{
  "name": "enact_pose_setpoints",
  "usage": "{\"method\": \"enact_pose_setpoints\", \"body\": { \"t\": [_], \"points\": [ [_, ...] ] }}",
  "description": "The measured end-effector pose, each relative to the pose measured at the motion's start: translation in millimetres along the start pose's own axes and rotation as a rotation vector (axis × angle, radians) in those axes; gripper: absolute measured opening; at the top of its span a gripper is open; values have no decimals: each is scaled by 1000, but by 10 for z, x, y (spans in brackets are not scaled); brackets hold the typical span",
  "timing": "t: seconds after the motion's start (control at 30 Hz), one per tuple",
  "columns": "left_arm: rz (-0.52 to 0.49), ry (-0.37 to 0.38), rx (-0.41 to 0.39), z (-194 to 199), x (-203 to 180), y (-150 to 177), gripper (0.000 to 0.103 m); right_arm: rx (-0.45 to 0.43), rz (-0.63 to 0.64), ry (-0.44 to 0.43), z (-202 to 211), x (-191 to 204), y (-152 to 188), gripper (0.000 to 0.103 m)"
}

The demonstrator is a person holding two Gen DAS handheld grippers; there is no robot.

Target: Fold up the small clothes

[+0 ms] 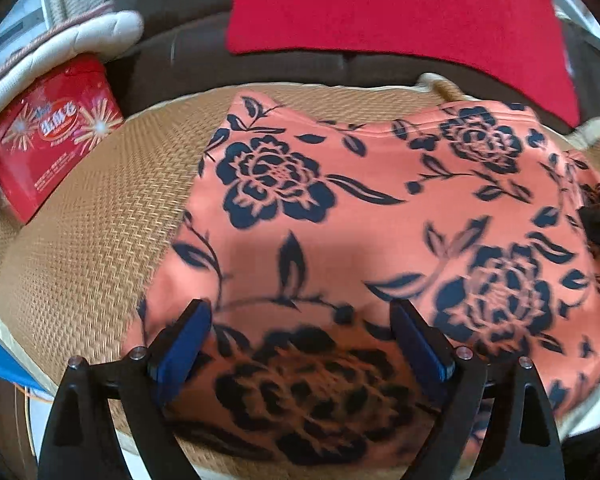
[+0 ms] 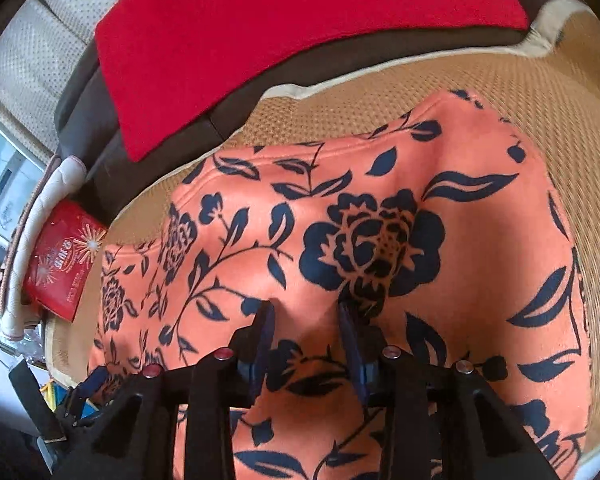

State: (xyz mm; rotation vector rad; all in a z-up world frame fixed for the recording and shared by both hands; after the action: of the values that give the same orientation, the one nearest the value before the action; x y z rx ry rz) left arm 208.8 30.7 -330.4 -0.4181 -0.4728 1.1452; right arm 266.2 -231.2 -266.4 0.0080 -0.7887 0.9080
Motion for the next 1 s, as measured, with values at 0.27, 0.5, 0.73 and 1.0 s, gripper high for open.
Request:
{"method": "enact_pose_setpoints", "body": {
  "t": [0.27,0.5,0.73,1.0],
  "points": [
    [60,-37,1,-195,435,-210,95,-30,-17,-19,-216,33,-356,27],
    [83,-26,5,-377,586,-301,98,-68,-46,-29,270,-107,-168,31],
    [57,-39,-40,-629,717,-601,103,-20,64,-65,227,192,190,32],
    [80,4,-86,-92,893,-472,101,-71,106,-96,319,288,329,31]
  ]
}}
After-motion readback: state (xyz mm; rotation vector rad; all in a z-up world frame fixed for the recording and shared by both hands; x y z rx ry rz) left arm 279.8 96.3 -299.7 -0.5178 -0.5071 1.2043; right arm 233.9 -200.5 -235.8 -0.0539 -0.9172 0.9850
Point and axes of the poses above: each gripper's, at about its wrist camera, not at the fingertips, and z roughly against the way its jaws point, x to its left, y to its underside, the point moved 3 cm from there along -z, roughly the way its jaws point, and after that the axes turned 12 degrees about -z, right-handed, at the moved point
